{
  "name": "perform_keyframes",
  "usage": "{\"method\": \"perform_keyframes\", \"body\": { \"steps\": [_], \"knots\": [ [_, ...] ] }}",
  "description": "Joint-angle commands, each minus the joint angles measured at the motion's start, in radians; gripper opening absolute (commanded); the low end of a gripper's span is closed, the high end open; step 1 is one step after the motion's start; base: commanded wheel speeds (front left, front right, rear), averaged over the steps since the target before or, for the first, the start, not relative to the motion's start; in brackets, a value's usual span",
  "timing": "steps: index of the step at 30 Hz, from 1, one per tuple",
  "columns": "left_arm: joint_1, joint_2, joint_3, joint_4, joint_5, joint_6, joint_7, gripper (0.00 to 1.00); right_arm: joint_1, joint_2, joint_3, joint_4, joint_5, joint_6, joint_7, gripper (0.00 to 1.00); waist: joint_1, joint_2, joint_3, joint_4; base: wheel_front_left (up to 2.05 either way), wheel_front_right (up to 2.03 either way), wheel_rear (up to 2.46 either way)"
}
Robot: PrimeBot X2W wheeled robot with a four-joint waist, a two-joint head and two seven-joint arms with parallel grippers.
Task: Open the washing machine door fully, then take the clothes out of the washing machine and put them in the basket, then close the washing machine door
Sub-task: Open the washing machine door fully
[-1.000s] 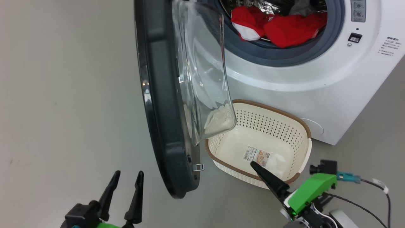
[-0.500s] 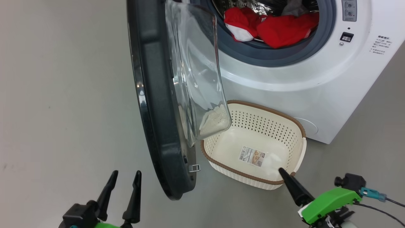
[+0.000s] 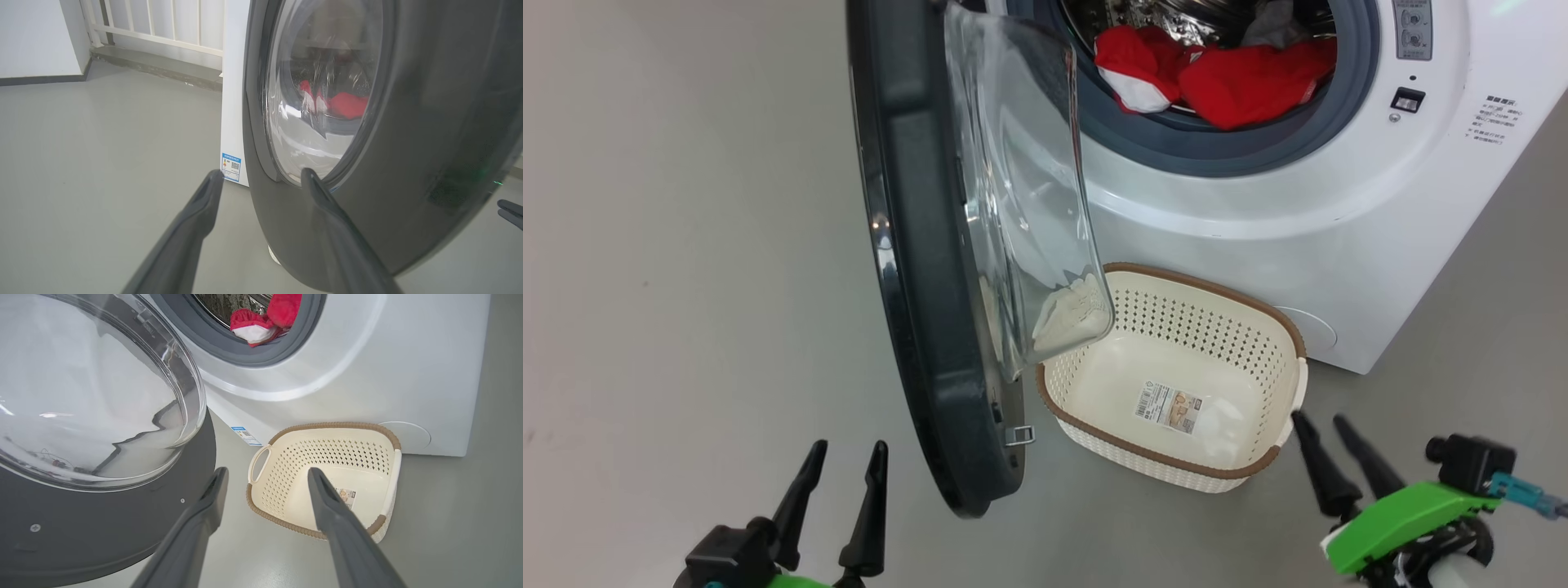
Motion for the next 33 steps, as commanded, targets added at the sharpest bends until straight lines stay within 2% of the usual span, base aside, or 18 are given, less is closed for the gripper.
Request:
{"method": "perform_keyframes", "body": {
  "steps": [1,6,13,16,22,33],
  "knots": [
    [-0.001,0.011,0.036,-0.022,0.007,-0.005,-0.009,1.00,-0.005,0.005,-0.002,-0.035,-0.033,0.008,-0.013,1.00,0.0000,-0.0001,0.001,0.000,0.00,0.00,0.00],
    [-0.001,0.011,0.036,-0.023,0.007,-0.005,-0.009,1.00,0.045,0.052,-0.134,-0.132,-0.262,0.008,-0.014,1.00,0.0000,-0.0001,0.001,-0.001,0.00,0.00,0.00],
    [-0.003,0.011,0.033,-0.025,0.009,-0.005,-0.009,1.00,0.115,0.116,-0.262,-0.295,-0.568,0.008,-0.014,1.00,0.0000,-0.0001,0.001,0.000,0.00,0.00,0.00],
    [-0.005,0.011,0.033,-0.027,0.009,-0.005,-0.009,1.00,0.140,0.133,-0.287,-0.349,-0.645,0.008,-0.014,1.00,0.0000,-0.0001,0.004,0.003,0.00,0.00,0.00],
    [-0.006,0.011,0.038,-0.031,0.008,-0.005,-0.009,1.00,0.189,0.159,-0.316,-0.394,-0.721,0.008,-0.014,1.00,0.0000,-0.0001,0.004,0.006,0.00,0.00,0.00],
    [-0.010,0.011,0.043,-0.037,0.007,-0.005,-0.009,1.00,0.206,0.178,-0.326,-0.389,-0.740,0.008,-0.014,1.00,0.0000,-0.0001,0.010,0.003,0.00,0.00,0.00]
  ]
}}
